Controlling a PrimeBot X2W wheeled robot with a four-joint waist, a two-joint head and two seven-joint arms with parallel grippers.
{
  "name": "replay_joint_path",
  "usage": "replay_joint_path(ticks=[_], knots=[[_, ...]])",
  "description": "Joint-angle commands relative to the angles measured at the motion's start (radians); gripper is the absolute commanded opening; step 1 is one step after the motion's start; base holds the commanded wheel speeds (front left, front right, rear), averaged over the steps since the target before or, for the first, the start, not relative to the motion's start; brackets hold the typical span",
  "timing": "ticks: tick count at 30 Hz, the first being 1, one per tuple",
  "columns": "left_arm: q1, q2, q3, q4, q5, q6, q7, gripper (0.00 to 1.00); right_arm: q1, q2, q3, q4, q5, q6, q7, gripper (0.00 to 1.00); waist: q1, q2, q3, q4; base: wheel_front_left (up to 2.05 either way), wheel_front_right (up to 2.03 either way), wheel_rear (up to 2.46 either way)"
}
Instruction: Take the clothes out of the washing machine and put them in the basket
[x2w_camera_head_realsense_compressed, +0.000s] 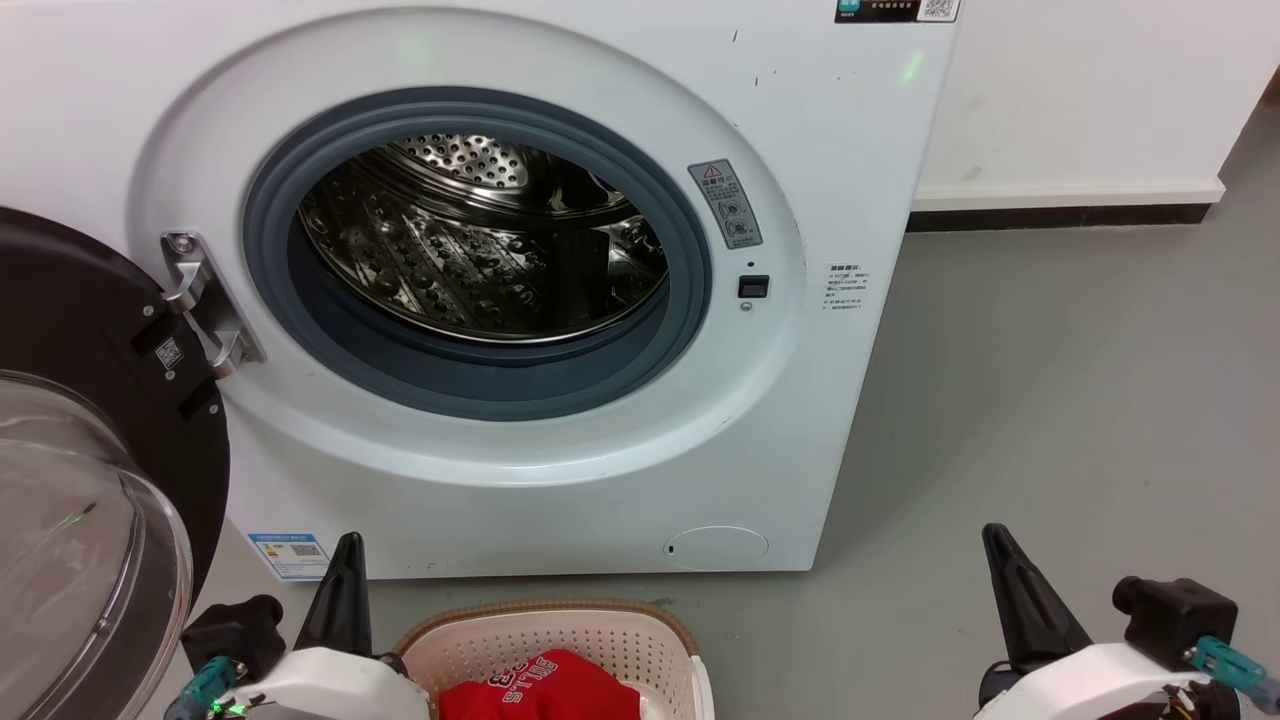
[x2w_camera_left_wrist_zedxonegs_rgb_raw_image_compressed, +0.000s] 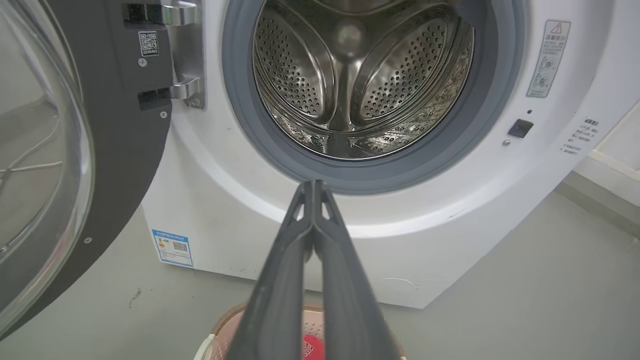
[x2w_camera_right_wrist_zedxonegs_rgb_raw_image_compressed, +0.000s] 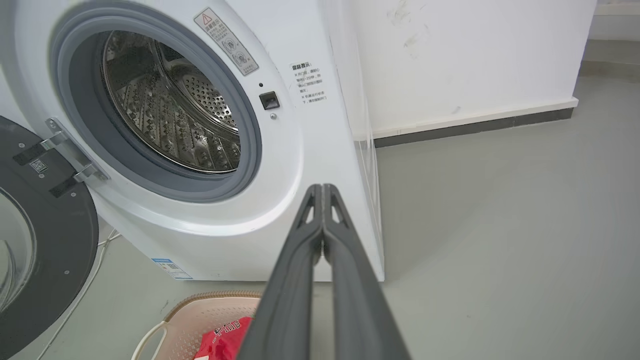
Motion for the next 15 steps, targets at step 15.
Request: replay_joint_path(ticks=[15], knots=[[-0.042, -0.008, 0.022, -0.025, -0.301, -0.022, 0.064, 0.0, -0.071, -0.021, -0.014, 0.032, 0.329, 0.0, 0.019, 0.0, 0.0, 0.0, 0.004, 0.005, 0.0, 0.0, 0.0]])
